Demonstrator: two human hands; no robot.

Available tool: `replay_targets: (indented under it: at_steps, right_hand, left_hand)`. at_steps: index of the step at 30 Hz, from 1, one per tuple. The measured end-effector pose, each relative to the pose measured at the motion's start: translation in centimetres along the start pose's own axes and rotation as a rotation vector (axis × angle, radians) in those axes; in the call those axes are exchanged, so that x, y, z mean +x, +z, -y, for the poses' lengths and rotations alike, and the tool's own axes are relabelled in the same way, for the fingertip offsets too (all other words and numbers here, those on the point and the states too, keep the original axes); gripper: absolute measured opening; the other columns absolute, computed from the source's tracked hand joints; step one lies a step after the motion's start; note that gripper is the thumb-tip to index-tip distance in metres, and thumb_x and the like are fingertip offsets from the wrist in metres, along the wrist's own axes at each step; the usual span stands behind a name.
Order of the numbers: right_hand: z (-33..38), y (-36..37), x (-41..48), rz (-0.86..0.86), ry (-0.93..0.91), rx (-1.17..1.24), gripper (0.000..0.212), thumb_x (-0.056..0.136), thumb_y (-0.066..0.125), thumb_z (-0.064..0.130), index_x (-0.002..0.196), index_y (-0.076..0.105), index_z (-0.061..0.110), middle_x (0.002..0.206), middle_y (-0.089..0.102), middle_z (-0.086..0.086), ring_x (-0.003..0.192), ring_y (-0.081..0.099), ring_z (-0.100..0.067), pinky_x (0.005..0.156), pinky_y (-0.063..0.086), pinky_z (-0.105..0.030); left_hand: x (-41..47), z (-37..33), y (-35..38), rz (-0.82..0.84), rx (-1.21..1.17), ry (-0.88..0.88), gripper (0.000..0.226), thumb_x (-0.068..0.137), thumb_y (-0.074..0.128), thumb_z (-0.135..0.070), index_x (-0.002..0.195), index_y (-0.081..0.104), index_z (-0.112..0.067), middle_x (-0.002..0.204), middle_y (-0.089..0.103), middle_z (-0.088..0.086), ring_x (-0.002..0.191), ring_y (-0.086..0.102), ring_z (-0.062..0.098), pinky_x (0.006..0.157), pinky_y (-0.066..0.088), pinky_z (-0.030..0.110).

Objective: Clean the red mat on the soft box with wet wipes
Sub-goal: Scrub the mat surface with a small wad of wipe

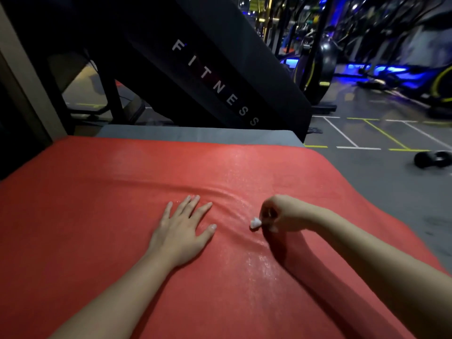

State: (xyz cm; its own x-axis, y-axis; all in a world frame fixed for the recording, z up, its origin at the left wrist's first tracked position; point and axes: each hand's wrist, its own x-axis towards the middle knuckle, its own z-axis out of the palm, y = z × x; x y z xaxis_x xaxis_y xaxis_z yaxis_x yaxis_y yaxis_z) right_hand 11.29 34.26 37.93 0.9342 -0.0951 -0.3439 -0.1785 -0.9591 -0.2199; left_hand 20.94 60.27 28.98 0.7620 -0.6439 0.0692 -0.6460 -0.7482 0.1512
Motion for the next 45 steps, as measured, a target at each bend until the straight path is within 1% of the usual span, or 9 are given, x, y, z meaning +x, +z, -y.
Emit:
replay_targets:
  at_steps: [6,12,15,18,22,26,30,37,45]
  right_hand:
    - [1.0,2.2,-0.5,-0.375,0.154,-0.063,0.022,0.097,0.049,0.033,0.108,0.059,0.017,0.113,0.058,-0.007,0.114,0.053,-0.028,0.088,0.03,-0.038]
    - [4.4,3.0,-5.5,-0.139,0.18,-0.069,0.018,0.09,0.056,0.023,0.072,0.057,0.022,0.086,0.062,-0.002,0.103,0.06,-0.03,0.083,0.03,-0.04]
    - [5.2,4.3,-9.4,-0.017,0.101,0.002,0.012,0.091,0.059,0.037,0.085,0.065,0.029,0.088,0.071,0.006,0.092,0.059,-0.018,0.088,0.032,-0.039]
    - [5.2,5.4,-9.7,-0.179,0.122,0.078,0.024,0.094,0.053,0.053,0.091,0.064,0.031,0.092,0.066,0.007,0.098,0.058,-0.019,0.087,0.029,-0.038]
    - [4.5,6.1,-6.7,-0.396,0.155,0.019,0.015,0.098,0.049,0.032,0.099,0.062,0.024,0.104,0.056,0.001,0.108,0.056,-0.026,0.087,0.034,-0.039]
    - [4.4,5.0,-8.3,-0.161,0.07,0.092,0.017,0.088,0.064,0.032,0.084,0.07,0.017,0.081,0.072,-0.002,0.081,0.067,-0.022,0.07,0.051,-0.032]
    - [4.7,4.3,-11.7,0.215,0.054,0.113,0.009,0.076,0.078,0.036,0.084,0.075,0.032,0.079,0.075,0.011,0.066,0.063,-0.005,0.064,0.049,-0.026]
    - [5.4,6.6,-11.5,-0.261,0.032,0.168,0.016,0.089,0.065,0.03,0.085,0.069,0.016,0.083,0.072,-0.004,0.079,0.065,-0.022,0.065,0.048,-0.031]
    - [6.0,8.5,-16.9,-0.012,0.032,0.153,0.006,0.083,0.073,0.03,0.088,0.071,0.032,0.086,0.071,0.014,0.081,0.066,-0.009,0.078,0.057,-0.035]
  left_hand:
    - [0.0,-0.2,-0.2,0.025,0.003,-0.003,0.087,0.081,0.003,-0.078,0.159,0.018,-0.044,0.171,0.01,-0.01,0.157,-0.001,0.008,0.127,0.0,0.047]
    - [-0.1,0.0,-1.1,0.045,-0.026,0.007,0.08,0.088,0.013,-0.078,0.16,0.018,-0.042,0.171,0.01,-0.008,0.157,0.0,0.01,0.127,-0.001,0.049]
    - [-0.1,0.2,-0.8,0.046,-0.025,0.017,0.069,0.098,0.025,-0.071,0.16,0.018,-0.042,0.171,0.01,-0.007,0.157,-0.001,0.01,0.127,-0.002,0.049]
    - [0.0,0.1,-0.6,0.037,-0.041,0.026,0.067,0.099,0.028,-0.069,0.159,0.021,-0.041,0.171,0.012,-0.007,0.157,0.0,0.01,0.127,-0.001,0.049]
    - [-0.3,-0.1,-0.6,-0.082,-0.053,0.043,0.066,0.098,0.03,-0.063,0.156,0.036,-0.034,0.167,0.026,0.004,0.155,0.019,0.019,0.126,0.013,0.049]
    - [-1.6,-0.6,-0.8,-0.27,0.081,0.165,0.062,0.091,0.035,-0.051,0.137,0.064,-0.023,0.144,0.059,0.014,0.133,0.057,0.03,0.112,0.041,0.054]
    - [-3.2,-1.1,-1.3,-0.221,0.076,0.122,0.059,0.091,0.038,-0.044,0.142,0.059,-0.023,0.144,0.058,0.013,0.131,0.057,0.03,0.113,0.04,0.052]
    - [-7.2,-1.2,-3.2,-0.165,-0.053,0.186,0.057,0.093,0.043,-0.045,0.145,0.055,-0.024,0.151,0.053,0.008,0.137,0.051,0.028,0.113,0.039,0.04]
    - [-12.3,-2.3,-3.8,0.073,0.026,0.246,0.061,0.102,0.035,-0.061,0.156,0.036,-0.032,0.163,0.034,-0.001,0.15,0.032,0.019,0.121,0.028,0.038]
